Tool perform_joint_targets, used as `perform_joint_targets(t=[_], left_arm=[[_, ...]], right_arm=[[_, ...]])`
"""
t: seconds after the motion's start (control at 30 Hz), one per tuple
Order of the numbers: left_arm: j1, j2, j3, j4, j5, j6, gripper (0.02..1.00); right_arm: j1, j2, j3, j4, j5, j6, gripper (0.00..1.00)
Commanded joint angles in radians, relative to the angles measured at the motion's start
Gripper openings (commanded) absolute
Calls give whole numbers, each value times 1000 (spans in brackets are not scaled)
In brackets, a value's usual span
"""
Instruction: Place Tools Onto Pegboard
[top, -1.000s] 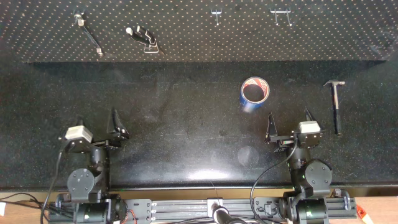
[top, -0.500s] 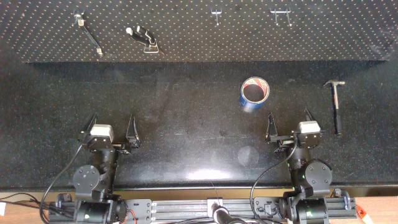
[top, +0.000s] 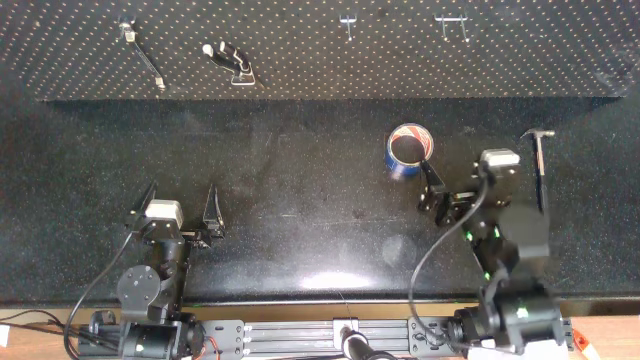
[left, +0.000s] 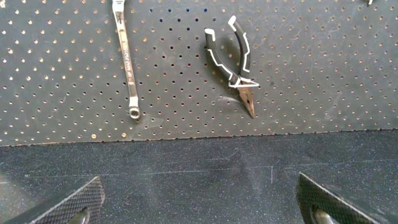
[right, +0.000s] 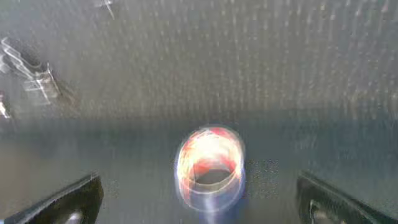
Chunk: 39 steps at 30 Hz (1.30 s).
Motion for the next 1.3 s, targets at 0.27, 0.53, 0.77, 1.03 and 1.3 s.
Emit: perform_joint_targets(t=[0.27, 0.53, 0.77, 1.03, 1.3], left_arm=[[4, -10, -2, -6, 14, 16, 996], [4, -10, -2, -6, 14, 16, 996], [4, -10, -2, -6, 14, 16, 996], [4, -10, -2, -6, 14, 16, 996], [4, -10, -2, -6, 14, 16, 996]], right_arm=[[228, 737, 431, -300, 82, 120, 996], [229, 985, 560, -299, 212, 138, 996], [229, 1052, 565, -300, 213, 119, 818], [229, 1044, 565, -309, 216, 111, 77], [423, 648, 565, 64, 291, -69, 75]])
